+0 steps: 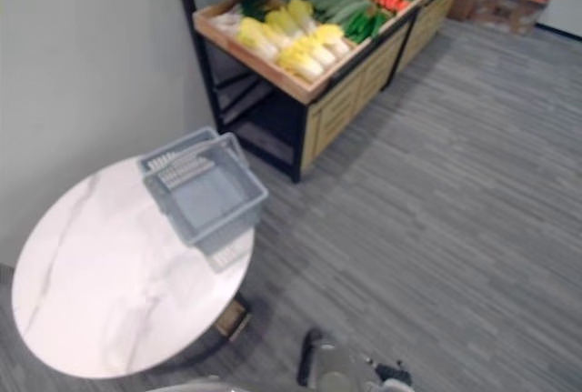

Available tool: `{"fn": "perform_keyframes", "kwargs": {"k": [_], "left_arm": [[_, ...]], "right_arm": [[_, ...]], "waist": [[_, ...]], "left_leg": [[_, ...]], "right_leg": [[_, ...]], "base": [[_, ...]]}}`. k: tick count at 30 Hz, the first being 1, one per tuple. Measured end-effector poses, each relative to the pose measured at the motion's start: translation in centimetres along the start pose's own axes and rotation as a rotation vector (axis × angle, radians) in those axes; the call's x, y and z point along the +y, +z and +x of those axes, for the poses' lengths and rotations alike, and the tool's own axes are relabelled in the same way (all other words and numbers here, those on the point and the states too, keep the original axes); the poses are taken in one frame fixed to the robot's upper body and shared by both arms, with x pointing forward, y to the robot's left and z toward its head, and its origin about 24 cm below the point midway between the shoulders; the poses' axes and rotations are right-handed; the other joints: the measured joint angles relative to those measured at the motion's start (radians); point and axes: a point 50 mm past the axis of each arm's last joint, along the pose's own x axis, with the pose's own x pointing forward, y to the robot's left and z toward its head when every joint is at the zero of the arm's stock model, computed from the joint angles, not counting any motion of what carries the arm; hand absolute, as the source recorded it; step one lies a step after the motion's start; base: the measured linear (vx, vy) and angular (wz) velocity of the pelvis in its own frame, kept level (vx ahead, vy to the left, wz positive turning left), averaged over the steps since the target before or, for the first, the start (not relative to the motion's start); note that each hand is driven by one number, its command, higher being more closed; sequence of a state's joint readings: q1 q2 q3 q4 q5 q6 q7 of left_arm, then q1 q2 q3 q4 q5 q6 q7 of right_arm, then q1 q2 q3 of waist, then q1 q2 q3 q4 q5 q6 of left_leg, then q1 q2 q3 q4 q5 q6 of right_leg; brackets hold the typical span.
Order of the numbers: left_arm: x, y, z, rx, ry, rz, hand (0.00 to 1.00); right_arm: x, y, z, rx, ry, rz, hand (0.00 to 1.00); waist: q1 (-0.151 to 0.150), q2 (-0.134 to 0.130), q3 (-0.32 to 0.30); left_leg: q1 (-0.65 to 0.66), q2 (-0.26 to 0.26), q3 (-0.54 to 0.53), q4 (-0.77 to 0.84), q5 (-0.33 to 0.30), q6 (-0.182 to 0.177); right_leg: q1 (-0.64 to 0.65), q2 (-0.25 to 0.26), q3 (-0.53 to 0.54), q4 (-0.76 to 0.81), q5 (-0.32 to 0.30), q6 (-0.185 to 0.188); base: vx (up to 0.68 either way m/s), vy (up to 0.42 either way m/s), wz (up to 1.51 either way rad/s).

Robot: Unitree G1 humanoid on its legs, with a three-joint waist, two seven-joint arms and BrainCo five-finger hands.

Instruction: Pick vegetable in the basket

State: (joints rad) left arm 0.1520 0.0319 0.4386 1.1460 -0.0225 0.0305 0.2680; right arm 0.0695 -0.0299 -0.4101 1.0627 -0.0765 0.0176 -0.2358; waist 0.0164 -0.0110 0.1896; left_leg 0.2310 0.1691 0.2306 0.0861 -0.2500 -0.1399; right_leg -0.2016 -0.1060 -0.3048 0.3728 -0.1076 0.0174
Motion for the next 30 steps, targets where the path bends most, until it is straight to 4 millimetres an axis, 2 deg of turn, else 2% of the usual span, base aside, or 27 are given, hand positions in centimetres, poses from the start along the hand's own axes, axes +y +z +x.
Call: {"fn": "perform_keyframes", "kwargs": {"k": [2,3,5,7,8,10,12,13,14,15,16,17,18,19,20,22,24,27,30], "left_arm": [[0.0,0.2,0.0,-0.007,0.001,-0.002,0.0],[0.0,0.3,0.0,-0.009,0.002,-0.003,0.0],[0.1,-0.1,0.0,0.004,0.003,0.0,0.0],[-0.1,-0.8,-0.1,0.023,0.005,0.011,0.0],[-0.1,-1.0,-0.2,0.028,0.004,0.02,0.0],[-0.1,-0.7,-0.1,0.017,0.007,0.039,0.0],[-0.6,-0.3,-0.2,-0.006,0.002,0.069,0.0],[-0.7,-0.2,-0.2,-0.013,-0.002,0.081,0.0],[-0.8,0.0,-0.2,-0.032,-0.008,0.104,0.0],[-1.0,0.1,-0.3,-0.045,-0.014,0.125,0.0],[-1.1,0.2,-0.3,-0.05,-0.014,0.135,0.0],[-1.2,0.3,-0.4,-0.062,-0.014,0.15,0.0],[-1.3,0.3,-0.4,-0.069,-0.012,0.165,0.0],[-1.4,0.3,-0.5,-0.072,-0.01,0.168,0.0],[-1.4,-0.1,-0.5,-0.063,-0.007,0.18,0.0],[-1.2,0.1,-0.5,-0.076,-0.003,0.211,0.0],[-0.8,0.1,-0.4,-0.087,0.003,0.269,0.0],[-0.8,0.4,-0.3,-0.124,0.002,0.37,0.0],[-1.0,0.5,-0.4,-0.136,-0.006,0.425,0.0]], "right_arm": [[0.1,0.1,-0.1,-0.01,0.008,-0.015,0.0],[-0.1,-0.2,-0.1,-0.012,0.007,-0.025,0.0],[-0.5,0.1,0.0,-0.023,0.003,-0.053,0.0],[-0.4,1.3,0.1,-0.076,0.012,-0.125,0.0],[-0.3,1.7,0.1,-0.096,0.016,-0.149,0.0],[0.6,3.9,-0.1,-0.191,0.038,-0.196,0.0],[0.9,7.4,-0.5,-0.335,0.039,-0.241,0.0],[0.7,8.3,-0.7,-0.372,0.03,-0.249,0.0],[-0.1,10.1,-1.0,-0.449,0.003,-0.257,0.0],[-1.1,12.4,-1.5,-0.54,-0.038,-0.272,0.0],[-1.6,13.6,-1.8,-0.585,-0.061,-0.281,0.0],[-2.6,15.8,-2.4,-0.659,-0.107,-0.283,0.0],[-3.4,17.8,-3.1,-0.733,-0.162,-0.283,0.0],[-3.9,18.7,-3.5,-0.767,-0.192,-0.281,0.0],[-4.7,20.0,-4.3,-0.826,-0.251,-0.276,0.0],[-5.3,21.3,-5.4,-0.895,-0.325,-0.269,0.0],[-5.8,22.6,-6.9,-0.981,-0.426,-0.293,0.0],[-6.2,23.9,-8.8,-1.08,-0.532,-0.329,0.0],[-6.1,24.6,-9.8,-1.133,-0.57,-0.372,0.0]], "waist": [[0.005,-0.005,-0.003],[0.007,-0.002,-0.02],[0.013,0.006,-0.054],[0.012,0.03,-0.077],[0.012,0.034,-0.086],[0.012,0.034,-0.091],[0.006,0.043,-0.084],[0.006,0.039,-0.079],[0.008,0.03,-0.069],[0.009,0.041,-0.066],[0.006,0.047,-0.066],[0.002,0.054,-0.063],[0.001,0.063,-0.063],[0.001,0.069,-0.062],[-0.001,0.08,-0.063],[-0.014,0.071,-0.056],[-0.016,0.051,-0.044],[-0.017,0.044,-0.042],[-0.019,0.041,-0.04]], "left_leg": [[0.002,0.003,-0.011,-0.004,-0.001,-0.002],[0.0,0.01,-0.045,-0.022,0.0,-0.001],[-0.003,0.019,-0.067,-0.055,0.009,-0.004],[-0.01,0.041,-0.087,-0.06,0.016,-0.011],[-0.029,0.04,-0.106,-0.037,0.021,-0.019],[-0.122,0.037,-0.173,0.105,0.023,-0.016],[-0.212,0.021,-0.199,0.279,0.058,-0.011],[-0.225,0.014,-0.193,0.312,0.082,-0.015],[-0.25,0.01,-0.16,0.365,0.096,-0.011],[-0.27,0.007,-0.101,0.369,0.082,-0.008],[-0.285,0.003,-0.076,0.355,0.083,-0.006],[-0.311,-0.011,-0.041,0.29,0.093,0.004],[-0.333,-0.021,-0.029,0.199,0.134,0.01],[-0.339,-0.023,-0.027,0.153,0.17,0.008],[-0.328,-0.024,-0.025,0.106,0.204,0.028],[-0.307,-0.04,-0.038,0.026,0.212,0.049],[-0.281,-0.059,-0.008,-0.039,0.238,0.073],[-0.243,-0.091,0.027,-0.092,0.255,0.09],[-0.21,-0.116,0.034,-0.12,0.252,0.092]], "right_leg": [[-0.004,-0.002,-0.007,0.024,-0.022,-0.007],[-0.009,-0.011,-0.029,0.057,-0.054,-0.013],[-0.024,-0.009,-0.047,0.076,-0.078,-0.019],[-0.02,0.01,-0.07,0.07,-0.107,-0.021],[-0.019,0.013,-0.077,0.063,-0.112,-0.024],[-0.011,0.008,-0.09,0.043,-0.115,-0.026],[0.036,-0.025,-0.128,0.034,-0.109,-0.041],[0.056,-0.037,-0.132,0.025,-0.109,-0.042],[0.098,-0.063,-0.146,-0.005,-0.109,-0.041],[0.134,-0.084,-0.176,-0.022,-0.106,-0.036],[0.143,-0.093,-0.19,-0.026,-0.104,-0.033],[0.153,-0.101,-0.209,-0.041,-0.098,-0.022],[0.155,-0.097,-0.224,-0.057,-0.091,-0.012],[0.154,-0.09,-0.229,-0.059,-0.089,-0.008],[0.153,-0.069,-0.227,-0.066,-0.084,0.001],[0.15,-0.063,-0.206,-0.094,-0.066,0.027],[0.142,-0.058,-0.161,-0.138,-0.023,0.037],[0.138,-0.063,-0.09,-0.16,0.001,0.054],[0.133,-0.085,-0.055,-0.128,0.001,0.057]], "base": [[0.05,-0.131,0.25],[0.05,-0.106,0.41],[0.1,-0.152,0.39],[0.15,-0.14,0.27],[0.17,-0.136,0.29],[0.17,-0.137,0.33],[0.2,-0.112,0.58],[0.17,-0.032,0.81],[0.11,0.014,0.83],[0.08,0.03,0.8],[0.03,0.08,0.65],[0.0,0.126,0.51],[0.0,0.149,0.41],[0.04,0.146,0.2],[0.06,0.148,0.13],[0.05,0.134,0.03],[0.0,0.133,-0.29],[0.02,0.136,-0.32],[0.02,0.118,-0.14]]}}
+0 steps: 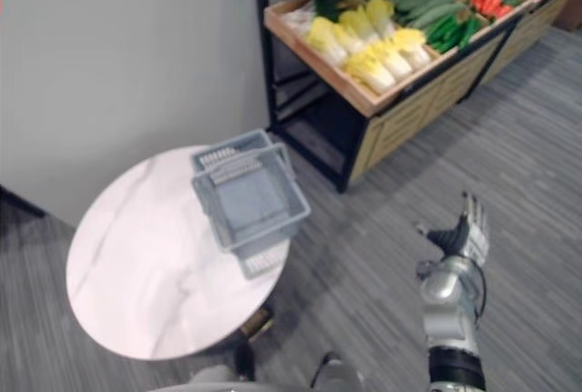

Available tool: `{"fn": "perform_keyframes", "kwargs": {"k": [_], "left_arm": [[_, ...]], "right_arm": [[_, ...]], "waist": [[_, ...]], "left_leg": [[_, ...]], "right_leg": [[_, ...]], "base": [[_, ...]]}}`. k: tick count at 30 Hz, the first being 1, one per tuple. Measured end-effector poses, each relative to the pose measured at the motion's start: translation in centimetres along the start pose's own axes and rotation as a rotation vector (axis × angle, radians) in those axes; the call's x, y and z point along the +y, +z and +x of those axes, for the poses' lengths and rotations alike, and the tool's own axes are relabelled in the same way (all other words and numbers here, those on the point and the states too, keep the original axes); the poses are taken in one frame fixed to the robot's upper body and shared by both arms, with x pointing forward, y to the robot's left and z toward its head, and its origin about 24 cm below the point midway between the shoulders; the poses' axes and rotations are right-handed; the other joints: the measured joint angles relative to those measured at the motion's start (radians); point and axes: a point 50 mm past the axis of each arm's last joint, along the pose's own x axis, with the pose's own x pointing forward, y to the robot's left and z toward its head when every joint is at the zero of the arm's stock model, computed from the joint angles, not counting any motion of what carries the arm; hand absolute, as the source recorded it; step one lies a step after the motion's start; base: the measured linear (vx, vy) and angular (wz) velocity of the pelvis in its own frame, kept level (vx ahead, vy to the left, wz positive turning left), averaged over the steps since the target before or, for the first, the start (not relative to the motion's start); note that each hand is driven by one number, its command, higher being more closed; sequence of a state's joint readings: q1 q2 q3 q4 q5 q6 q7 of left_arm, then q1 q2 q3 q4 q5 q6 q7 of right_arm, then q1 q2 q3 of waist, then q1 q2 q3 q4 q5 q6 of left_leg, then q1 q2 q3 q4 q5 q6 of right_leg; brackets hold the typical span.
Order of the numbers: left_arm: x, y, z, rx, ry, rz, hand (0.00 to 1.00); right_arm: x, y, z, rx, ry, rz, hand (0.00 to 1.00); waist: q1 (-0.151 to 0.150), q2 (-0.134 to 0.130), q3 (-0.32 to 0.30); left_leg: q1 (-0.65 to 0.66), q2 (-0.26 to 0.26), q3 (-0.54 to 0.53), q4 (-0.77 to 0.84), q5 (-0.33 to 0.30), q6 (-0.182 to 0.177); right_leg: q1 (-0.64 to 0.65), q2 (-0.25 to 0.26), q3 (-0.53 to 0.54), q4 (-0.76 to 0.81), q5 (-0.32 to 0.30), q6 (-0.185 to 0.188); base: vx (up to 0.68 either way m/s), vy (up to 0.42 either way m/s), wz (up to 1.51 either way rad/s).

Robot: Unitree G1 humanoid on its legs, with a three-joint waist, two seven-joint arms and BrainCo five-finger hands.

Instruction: Pick vegetable in the basket

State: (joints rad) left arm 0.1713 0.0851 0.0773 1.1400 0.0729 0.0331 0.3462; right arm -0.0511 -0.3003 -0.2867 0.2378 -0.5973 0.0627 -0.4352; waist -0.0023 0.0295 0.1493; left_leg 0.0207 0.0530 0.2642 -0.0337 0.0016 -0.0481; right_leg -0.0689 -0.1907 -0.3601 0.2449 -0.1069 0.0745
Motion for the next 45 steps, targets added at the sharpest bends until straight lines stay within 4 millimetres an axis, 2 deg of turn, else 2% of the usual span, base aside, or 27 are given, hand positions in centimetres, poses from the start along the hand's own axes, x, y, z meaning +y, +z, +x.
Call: {"fn": "perform_keyframes", "kwargs": {"k": [2,4,5,6,7,8,9,10,11,12,13,15,17,18,22,26,32,37,40,45], "left_arm": [[0.1,0.1,0.0,-0.015,0.0,0.04,0.0],[0.6,0.1,0.2,-0.021,0.006,0.065,0.0],[0.7,0.1,0.2,-0.022,0.01,0.068,0.0],[0.9,0.1,0.3,-0.024,0.012,0.074,0.0],[0.9,0.2,0.3,-0.026,0.012,0.076,0.0],[0.9,0.4,0.3,-0.029,0.013,0.077,0.0],[0.9,0.6,0.4,-0.032,0.012,0.078,0.0],[0.9,0.6,0.4,-0.031,0.013,0.08,0.0],[1.3,0.6,0.5,-0.032,0.02,0.085,0.0],[2.0,0.7,0.7,-0.04,0.037,0.091,0.0],[2.1,1.0,0.8,-0.044,0.041,0.088,0.0],[1.1,0.9,0.5,-0.022,0.024,0.017,0.0],[0.4,0.4,0.2,0.003,0.009,-0.017,0.0],[0.2,-0.1,0.1,0.022,0.009,-0.048,0.0],[0.2,-0.1,0.1,0.034,0.022,-0.094,0.0],[0.2,0.6,0.1,0.01,0.035,-0.113,0.0],[0.1,1.6,0.1,-0.014,0.04,-0.162,0.0],[-0.2,3.6,0.1,-0.092,0.047,-0.149,0.0],[-0.3,4.8,0.0,-0.14,0.051,-0.126,0.0],[-0.4,6.2,0.0,-0.194,0.047,-0.103,0.0]], "right_arm": [[0.3,1.3,0.4,-0.081,0.02,-0.057,0.0],[1.1,3.7,1.0,-0.197,0.065,-0.088,0.0],[1.2,4.4,1.2,-0.226,0.075,-0.093,0.0],[1.6,5.9,1.8,-0.285,0.098,-0.1,0.0],[2.1,7.7,2.4,-0.352,0.128,-0.111,0.0],[2.4,8.5,2.7,-0.383,0.143,-0.119,0.0],[3.0,9.8,3.1,-0.434,0.182,-0.144,0.0],[3.4,10.2,3.2,-0.455,0.207,-0.161,0.0],[3.9,10.9,3.1,-0.494,0.244,-0.189,0.0],[4.2,12.1,3.1,-0.541,0.264,-0.2,0.0],[4.2,12.8,3.2,-0.565,0.27,-0.205,0.0],[4.2,15.9,4.3,-0.67,0.289,-0.271,0.0],[4.2,17.2,4.4,-0.726,0.302,-0.305,0.0],[4.3,17.7,4.4,-0.75,0.309,-0.319,0.0],[4.3,18.7,5.5,-0.747,0.305,-0.355,0.0],[4.0,19.1,6.6,-0.719,0.292,-0.377,0.0],[3.8,19.0,8.4,-0.634,0.282,-0.413,0.0],[3.0,19.5,9.8,-0.57,0.246,-0.423,0.0],[2.2,20.4,10.6,-0.544,0.212,-0.413,0.0],[-0.2,22.0,12.1,-0.495,0.103,-0.356,0.0]], "waist": [[-0.004,-0.008,0.006],[-0.01,-0.021,0.013],[-0.012,-0.021,0.013],[-0.012,-0.033,0.02],[-0.002,-0.036,0.03],[0.002,-0.033,0.039],[0.011,-0.034,0.051],[0.013,-0.034,0.052],[0.019,-0.053,0.052],[0.029,-0.09,0.057],[0.032,-0.102,0.058],[0.039,-0.038,0.081],[0.052,-0.005,0.081],[0.059,0.002,0.082],[0.068,0.005,0.088],[0.09,0.009,0.118],[0.096,0.017,0.168],[0.095,0.03,0.213],[0.099,0.037,0.221],[0.113,0.046,0.245]], "left_leg": [[0.015,-0.012,-0.006,-0.015,-0.006,0.009],[0.027,-0.029,-0.057,-0.032,-0.008,0.016],[0.034,-0.031,-0.07,-0.037,-0.007,0.017],[0.035,-0.031,-0.09,-0.041,-0.001,0.021],[0.035,-0.024,-0.114,-0.053,0.009,0.032],[0.034,-0.019,-0.124,-0.053,0.012,0.036],[0.026,-0.003,-0.144,-0.047,0.017,0.027],[0.015,0.003,-0.158,-0.042,0.02,0.018],[-0.005,0.001,-0.192,-0.034,0.024,0.002],[-0.022,-0.018,-0.216,-0.035,0.038,-0.021],[-0.033,-0.018,-0.231,-0.034,0.044,-0.03],[-0.077,0.04,-0.278,-0.036,0.073,-0.052],[-0.1,0.07,-0.307,-0.04,0.084,-0.07],[-0.105,0.082,-0.316,-0.053,0.097,-0.087],[-0.132,0.096,-0.356,-0.06,0.114,-0.099],[-0.147,0.08,-0.369,-0.06,0.125,-0.091],[-0.205,0.055,-0.389,-0.065,0.142,-0.081],[-0.226,0.031,-0.387,-0.061,0.152,-0.076],[-0.248,0.028,-0.386,-0.061,0.157,-0.07],[-0.254,0.03,-0.387,-0.061,0.158,-0.068]], "right_leg": [[-0.029,-0.02,0.043,0.08,-0.001,0.002],[-0.058,-0.025,0.142,0.165,-0.001,0.001],[-0.057,-0.023,0.162,0.172,-0.001,0.001],[-0.058,-0.021,0.192,0.173,0.0,0.001],[-0.075,-0.015,0.21,0.198,0.0,-0.002],[-0.098,-0.011,0.218,0.226,-0.004,-0.005],[-0.106,0.007,0.247,0.199,-0.022,-0.022],[-0.106,0.013,0.264,0.161,-0.017,-0.018],[-0.1,0.007,0.279,0.084,0.01,0.013],[-0.099,-0.027,0.275,0.021,0.049,0.043],[-0.092,-0.033,0.269,0.005,0.024,0.068],[-0.088,0.021,0.2,-0.034,0.039,0.049],[-0.087,0.051,0.163,-0.042,0.037,0.045],[-0.086,0.064,0.14,-0.044,0.035,0.042],[-0.083,0.076,0.096,-0.055,0.03,0.032],[-0.083,0.062,0.084,-0.061,0.03,0.031],[-0.11,0.038,0.064,-0.088,0.055,0.04],[-0.129,0.018,0.068,-0.092,0.067,0.048],[-0.151,0.017,0.071,-0.092,0.076,0.046],[-0.159,0.02,0.071,-0.087,0.076,0.045]], "base": [[0.0,0.129,0.07],[-0.02,0.084,0.27],[0.0,0.021,0.4],[0.01,-0.01,0.3],[0.01,-0.025,0.23],[0.0,-0.054,0.2],[-0.01,-0.066,0.28],[-0.01,-0.118,0.62],[0.04,-0.257,0.81],[0.05,-0.233,0.85],[0.09,-0.328,0.71],[0.05,-0.272,0.48],[0.03,-0.189,0.41],[0.04,-0.155,0.39],[0.01,-0.079,0.33],[-0.04,0.031,0.18],[-0.04,0.051,0.14],[0.01,0.028,0.03],[0.0,0.0,0.0],[0.0,-0.04,0.0]]}}
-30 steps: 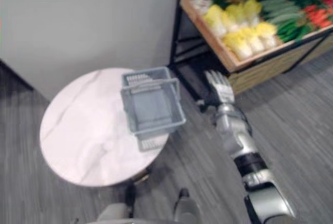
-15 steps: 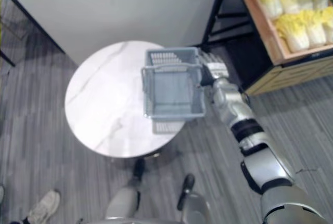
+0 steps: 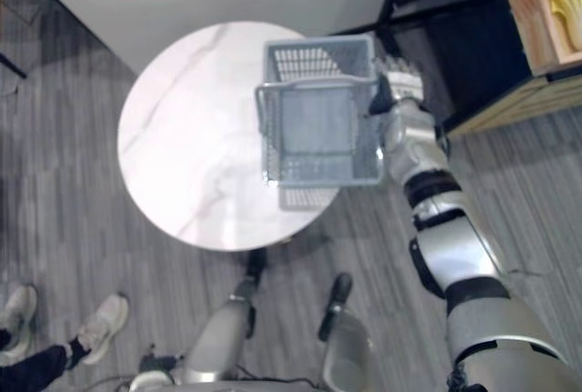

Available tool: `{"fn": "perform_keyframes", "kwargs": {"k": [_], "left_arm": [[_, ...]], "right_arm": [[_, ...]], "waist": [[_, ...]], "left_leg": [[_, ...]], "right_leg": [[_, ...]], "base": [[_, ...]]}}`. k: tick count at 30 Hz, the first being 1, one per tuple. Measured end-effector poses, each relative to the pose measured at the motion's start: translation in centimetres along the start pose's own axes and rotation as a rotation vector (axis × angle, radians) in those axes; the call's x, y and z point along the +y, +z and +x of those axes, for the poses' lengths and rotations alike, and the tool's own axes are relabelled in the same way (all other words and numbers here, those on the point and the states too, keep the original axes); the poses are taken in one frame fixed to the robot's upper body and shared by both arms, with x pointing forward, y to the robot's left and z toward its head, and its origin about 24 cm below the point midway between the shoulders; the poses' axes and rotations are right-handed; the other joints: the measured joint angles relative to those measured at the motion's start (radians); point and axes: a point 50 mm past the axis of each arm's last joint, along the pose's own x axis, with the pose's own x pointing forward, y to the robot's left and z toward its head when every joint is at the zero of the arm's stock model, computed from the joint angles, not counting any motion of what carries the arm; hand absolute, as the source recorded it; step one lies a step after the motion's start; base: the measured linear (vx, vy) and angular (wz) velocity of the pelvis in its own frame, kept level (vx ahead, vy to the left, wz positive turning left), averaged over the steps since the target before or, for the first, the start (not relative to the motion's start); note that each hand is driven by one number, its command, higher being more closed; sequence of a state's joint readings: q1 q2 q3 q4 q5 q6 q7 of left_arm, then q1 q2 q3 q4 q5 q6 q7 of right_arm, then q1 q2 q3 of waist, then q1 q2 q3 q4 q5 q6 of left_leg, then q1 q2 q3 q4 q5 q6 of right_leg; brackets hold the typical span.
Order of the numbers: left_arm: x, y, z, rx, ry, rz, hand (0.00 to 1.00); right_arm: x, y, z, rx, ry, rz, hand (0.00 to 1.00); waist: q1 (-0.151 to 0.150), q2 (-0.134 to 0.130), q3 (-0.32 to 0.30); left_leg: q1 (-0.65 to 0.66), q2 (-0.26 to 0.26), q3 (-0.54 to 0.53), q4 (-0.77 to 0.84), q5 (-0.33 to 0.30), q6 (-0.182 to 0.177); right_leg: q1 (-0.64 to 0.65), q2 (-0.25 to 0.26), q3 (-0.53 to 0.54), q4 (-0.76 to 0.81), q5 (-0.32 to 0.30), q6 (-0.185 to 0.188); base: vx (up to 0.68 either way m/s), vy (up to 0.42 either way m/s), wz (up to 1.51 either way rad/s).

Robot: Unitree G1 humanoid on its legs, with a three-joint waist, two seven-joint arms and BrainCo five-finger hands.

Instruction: Pick vegetable in the basket

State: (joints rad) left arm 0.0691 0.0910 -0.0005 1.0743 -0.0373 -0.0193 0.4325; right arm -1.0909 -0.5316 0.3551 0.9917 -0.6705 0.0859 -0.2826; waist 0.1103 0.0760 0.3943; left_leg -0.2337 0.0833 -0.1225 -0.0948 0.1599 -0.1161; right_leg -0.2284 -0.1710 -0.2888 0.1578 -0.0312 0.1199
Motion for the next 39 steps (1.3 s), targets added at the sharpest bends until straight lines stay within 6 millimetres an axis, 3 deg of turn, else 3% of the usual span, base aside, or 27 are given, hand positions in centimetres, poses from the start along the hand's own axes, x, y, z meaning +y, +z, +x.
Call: {"fn": "perform_keyframes", "kwargs": {"k": [10,17,20,31,32,39], "left_arm": [[-0.2,1.6,0.2,-0.043,0.017,0.001,0.0],[-0.3,2.0,0.3,-0.059,0.016,0.006,0.0],[-0.4,2.5,0.3,-0.074,0.013,0.009,0.0],[-0.4,3.3,0.4,-0.105,0.015,0.002,0.0],[-0.4,3.4,0.4,-0.11,0.015,0.003,0.0],[-0.6,3.9,0.3,-0.12,0.005,-0.024,0.0]], "right_arm": [[-2.2,1.0,1.0,0.008,-0.093,0.043,0.0],[-1.6,1.7,1.1,0.011,-0.066,0.056,0.0],[-1.7,1.5,1.2,0.025,-0.061,0.053,0.0],[-2.9,1.8,1.9,0.052,-0.084,0.087,0.0],[-3.1,1.8,2.0,0.055,-0.09,0.087,1.0],[-4.0,0.0,2.1,0.107,-0.105,0.021,1.0]], "waist": [[0.005,-0.001,0.003],[0.011,-0.002,0.01],[0.028,-0.001,0.028],[0.039,-0.007,0.051],[0.04,-0.006,0.051],[0.044,0.004,0.057]], "left_leg": [[-0.015,0.003,0.001,-0.003,0.005,0.005],[-0.028,0.004,-0.022,-0.004,0.013,0.002],[-0.035,0.006,-0.032,-0.005,0.015,0.001],[-0.094,-0.004,-0.081,-0.005,0.035,-0.004],[-0.1,-0.004,-0.082,-0.005,0.038,-0.004],[-0.119,-0.012,-0.106,-0.006,0.042,0.003]], "right_leg": [[-0.024,0.002,0.007,0.017,-0.001,-0.002],[-0.03,0.002,-0.01,0.029,-0.006,-0.008],[-0.034,-0.002,-0.019,0.039,-0.01,-0.013],[-0.092,-0.022,-0.048,0.102,-0.032,-0.017],[-0.101,-0.023,-0.049,0.108,-0.032,-0.018],[-0.12,-0.036,-0.064,0.144,-0.053,-0.017]], "base": [[-0.01,-0.04,-0.01],[0.0,-0.038,0.08],[-0.01,-0.037,0.11],[-0.01,-0.061,0.12],[-0.01,-0.078,0.05],[0.0,-0.095,0.09]]}}
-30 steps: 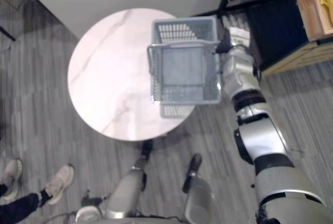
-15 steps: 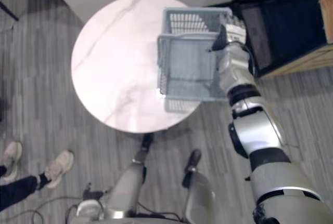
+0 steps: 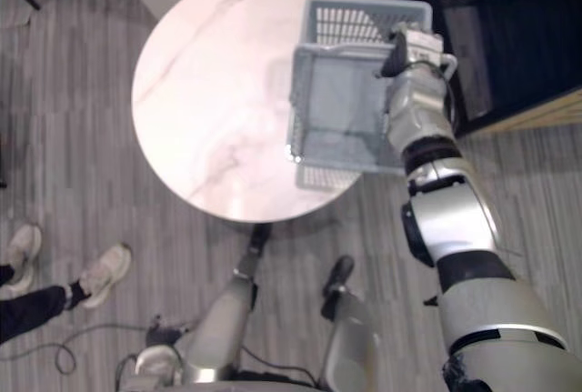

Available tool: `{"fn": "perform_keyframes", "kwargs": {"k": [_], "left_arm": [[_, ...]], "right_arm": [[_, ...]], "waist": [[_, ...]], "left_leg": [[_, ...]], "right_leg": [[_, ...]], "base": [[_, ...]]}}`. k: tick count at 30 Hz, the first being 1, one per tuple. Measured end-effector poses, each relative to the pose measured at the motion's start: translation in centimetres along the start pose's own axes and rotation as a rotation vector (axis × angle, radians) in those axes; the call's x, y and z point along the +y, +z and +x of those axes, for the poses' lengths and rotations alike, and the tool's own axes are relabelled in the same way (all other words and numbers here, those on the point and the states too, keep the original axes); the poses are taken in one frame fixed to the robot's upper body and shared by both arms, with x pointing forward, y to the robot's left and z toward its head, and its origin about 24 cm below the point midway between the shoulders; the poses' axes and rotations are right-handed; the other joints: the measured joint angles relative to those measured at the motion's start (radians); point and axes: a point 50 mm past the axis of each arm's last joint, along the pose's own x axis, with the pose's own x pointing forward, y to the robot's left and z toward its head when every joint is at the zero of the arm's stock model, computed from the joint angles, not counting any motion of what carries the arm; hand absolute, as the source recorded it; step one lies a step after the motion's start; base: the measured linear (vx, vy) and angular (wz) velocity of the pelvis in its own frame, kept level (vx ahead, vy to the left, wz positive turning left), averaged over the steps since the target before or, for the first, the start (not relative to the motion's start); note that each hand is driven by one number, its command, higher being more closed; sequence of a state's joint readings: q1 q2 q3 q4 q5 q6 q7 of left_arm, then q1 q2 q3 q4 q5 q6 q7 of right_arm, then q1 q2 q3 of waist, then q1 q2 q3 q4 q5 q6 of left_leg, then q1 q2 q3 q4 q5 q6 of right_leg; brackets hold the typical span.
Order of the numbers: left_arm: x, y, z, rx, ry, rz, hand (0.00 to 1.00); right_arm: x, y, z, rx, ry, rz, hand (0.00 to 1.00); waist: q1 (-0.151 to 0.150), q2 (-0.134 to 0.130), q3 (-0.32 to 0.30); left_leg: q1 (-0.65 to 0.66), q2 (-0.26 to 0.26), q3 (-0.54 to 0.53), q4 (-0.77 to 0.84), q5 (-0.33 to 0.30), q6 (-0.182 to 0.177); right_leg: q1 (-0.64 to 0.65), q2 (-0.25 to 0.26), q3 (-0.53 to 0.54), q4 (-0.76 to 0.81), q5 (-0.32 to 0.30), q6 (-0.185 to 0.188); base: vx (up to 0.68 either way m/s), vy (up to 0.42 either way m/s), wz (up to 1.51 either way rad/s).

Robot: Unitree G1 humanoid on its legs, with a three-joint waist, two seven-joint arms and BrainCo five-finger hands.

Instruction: Pick vegetable in the basket

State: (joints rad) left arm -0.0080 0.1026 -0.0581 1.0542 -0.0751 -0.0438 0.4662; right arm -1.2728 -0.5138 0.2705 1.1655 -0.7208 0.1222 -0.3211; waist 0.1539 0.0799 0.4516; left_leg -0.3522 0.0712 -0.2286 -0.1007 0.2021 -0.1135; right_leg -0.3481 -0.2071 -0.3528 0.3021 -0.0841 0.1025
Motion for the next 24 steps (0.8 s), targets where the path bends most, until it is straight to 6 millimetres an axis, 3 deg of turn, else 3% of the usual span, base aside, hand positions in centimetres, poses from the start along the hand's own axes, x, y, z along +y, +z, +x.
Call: {"fn": "perform_keyframes", "kwargs": {"k": [15,22,24], "left_arm": [[-0.4,1.1,0.2,-0.034,-0.015,0.021,0.0],[-0.2,0.9,0.3,-0.008,-0.011,0.021,0.0],[0.0,0.8,0.3,0.007,-0.008,0.019,0.0]], "right_arm": [[1.0,-0.7,-0.4,0.012,0.026,-0.024,1.0],[3.4,2.2,-2.3,-0.15,0.086,-0.061,1.0],[4.1,3.9,-3.3,-0.241,0.111,-0.063,1.0]], "waist": [[0.015,0.001,0.0],[0.009,-0.001,0.0],[-0.008,-0.005,-0.002]], "left_leg": [[0.023,-0.01,0.007,0.001,0.007,0.01],[0.073,-0.002,0.052,0.001,0.003,0.011],[0.094,0.006,0.064,0.001,-0.001,0.01]], "right_leg": [[0.003,-0.013,0.023,0.031,-0.011,0.002],[0.022,-0.005,0.068,0.043,-0.013,0.001],[0.038,0.003,0.079,0.037,-0.013,0.0]], "base": [[0.02,-0.092,0.0],[0.0,-0.085,-0.17],[0.01,-0.085,-0.15]]}}
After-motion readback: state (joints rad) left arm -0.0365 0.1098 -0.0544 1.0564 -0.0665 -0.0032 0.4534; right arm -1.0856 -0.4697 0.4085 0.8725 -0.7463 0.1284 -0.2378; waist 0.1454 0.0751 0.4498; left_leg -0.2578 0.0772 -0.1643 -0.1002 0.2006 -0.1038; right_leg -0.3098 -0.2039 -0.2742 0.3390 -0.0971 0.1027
